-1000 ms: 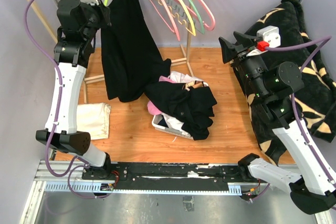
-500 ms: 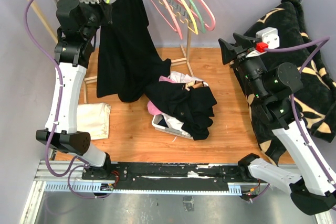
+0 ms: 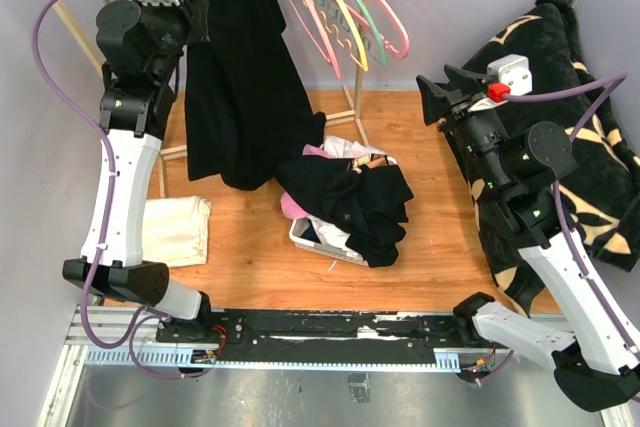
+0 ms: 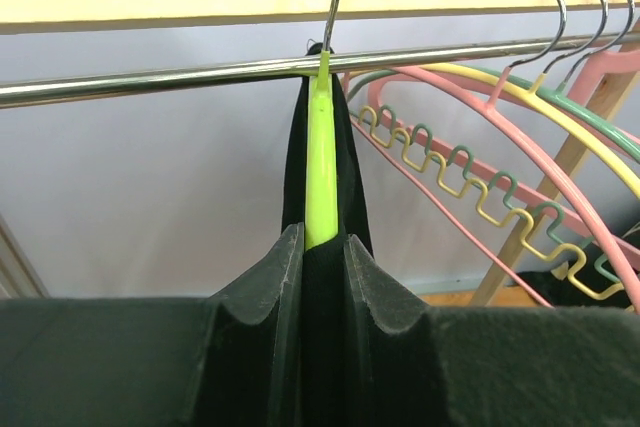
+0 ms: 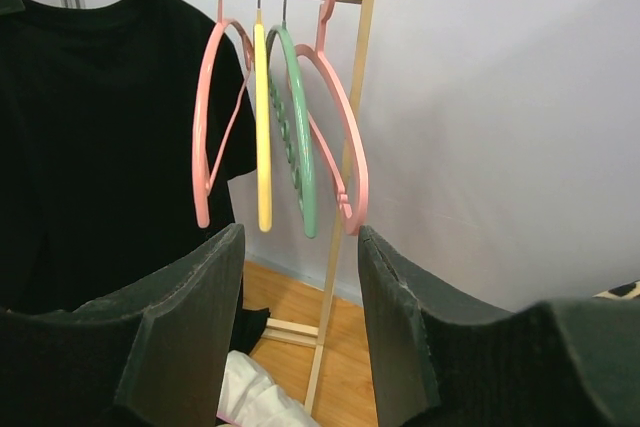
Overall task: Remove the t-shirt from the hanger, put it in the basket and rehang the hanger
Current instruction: Pick up the hanger from the clothesline, then remove the T-shirt from the hanger.
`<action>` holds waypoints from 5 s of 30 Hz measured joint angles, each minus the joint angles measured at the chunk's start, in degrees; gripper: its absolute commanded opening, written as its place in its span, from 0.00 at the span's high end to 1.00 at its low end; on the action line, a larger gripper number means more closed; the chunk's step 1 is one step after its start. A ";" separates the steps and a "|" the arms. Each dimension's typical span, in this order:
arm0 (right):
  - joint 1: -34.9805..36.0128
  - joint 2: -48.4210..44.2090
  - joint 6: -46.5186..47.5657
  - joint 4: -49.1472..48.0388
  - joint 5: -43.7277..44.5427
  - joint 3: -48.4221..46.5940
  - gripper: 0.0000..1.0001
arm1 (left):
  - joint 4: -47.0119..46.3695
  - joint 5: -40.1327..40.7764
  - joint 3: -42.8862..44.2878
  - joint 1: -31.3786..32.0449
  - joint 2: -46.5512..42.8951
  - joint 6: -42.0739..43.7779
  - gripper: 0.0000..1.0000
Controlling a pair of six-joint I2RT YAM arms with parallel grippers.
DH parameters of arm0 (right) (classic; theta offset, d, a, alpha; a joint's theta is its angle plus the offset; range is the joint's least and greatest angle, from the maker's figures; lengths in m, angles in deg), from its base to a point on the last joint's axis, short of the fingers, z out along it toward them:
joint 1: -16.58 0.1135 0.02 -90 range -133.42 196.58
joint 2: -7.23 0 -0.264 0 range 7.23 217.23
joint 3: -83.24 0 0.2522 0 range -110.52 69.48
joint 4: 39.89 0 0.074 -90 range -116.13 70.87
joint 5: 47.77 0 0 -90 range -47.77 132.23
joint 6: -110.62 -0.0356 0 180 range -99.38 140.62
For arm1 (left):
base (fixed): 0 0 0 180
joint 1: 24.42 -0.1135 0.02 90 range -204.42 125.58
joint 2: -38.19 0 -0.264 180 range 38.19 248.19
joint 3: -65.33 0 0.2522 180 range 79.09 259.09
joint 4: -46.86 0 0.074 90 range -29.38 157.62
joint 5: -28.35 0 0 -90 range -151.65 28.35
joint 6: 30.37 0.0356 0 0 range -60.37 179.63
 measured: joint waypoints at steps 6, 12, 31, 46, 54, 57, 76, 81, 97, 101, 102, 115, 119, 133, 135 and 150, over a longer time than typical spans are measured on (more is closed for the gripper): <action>0.00 0.00 0.00 -0.13 0.02 0.11 0.50 | -0.61 -0.22 -2.32 0.00 -1.88 -0.50 1.00; 0.00 0.00 0.00 -0.22 0.00 0.59 0.50 | -2.62 -0.92 -11.39 0.00 -9.03 -1.86 1.00; 0.00 0.11 -1.64 -0.52 -1.09 2.21 0.50 | -6.64 -5.49 -35.67 2.25 -23.41 -4.96 1.00; 0.57 -2.86 -4.42 0.59 -6.47 8.07 0.51 | -11.28 -13.11 -54.34 6.62 -39.32 -5.64 1.00; 3.13 -1.49 -6.10 0.63 -8.24 9.86 0.51 | -12.55 -17.99 -60.87 9.40 -41.81 -6.16 0.99; 5.18 0.00 -6.88 0.31 -8.37 10.58 0.52 | -13.31 -19.41 -62.25 11.47 -42.69 -6.08 1.00; 11.89 9.09 -13.20 -3.56 -2.51 12.31 0.59 | -21.00 -14.45 -65.66 27.43 -41.20 -5.57 0.99; 12.07 9.35 -14.91 -3.52 0.26 12.31 0.59 | -22.84 -11.72 -65.66 29.59 -40.37 -5.09 0.99; 12.07 10.21 -17.99 -3.56 4.63 12.31 0.63 | -25.77 -10.08 -65.66 32.65 -39.50 -4.26 1.00; 12.07 10.23 -19.26 -3.67 5.53 12.31 0.65 | -26.40 -10.03 -65.68 33.35 -39.32 -3.85 1.00; 12.07 10.23 -19.63 -3.67 5.75 12.31 0.65 | -26.75 -9.99 -65.79 33.62 -39.32 -3.78 0.99; 12.09 8.31 -25.59 -6.23 7.63 15.87 0.61 | -31.65 -6.45 -68.41 36.20 -38.45 -3.21 1.00; 12.09 7.52 -27.06 -7.48 7.41 17.35 0.60 | -33.18 -4.92 -68.46 36.54 -37.48 -3.23 1.00; 12.09 7.34 -29.29 -9.44 6.38 17.77 0.58 | -35.50 -2.93 -69.09 37.79 -36.13 -3.48 0.99; 12.09 7.34 -29.51 -9.51 6.40 17.77 0.58 | -35.54 -2.86 -69.09 38.05 -36.02 -3.48 0.99; 12.09 7.91 -29.68 -8.17 9.11 17.75 0.83 | -36.98 -2.80 -69.09 40.00 -35.87 -3.80 0.99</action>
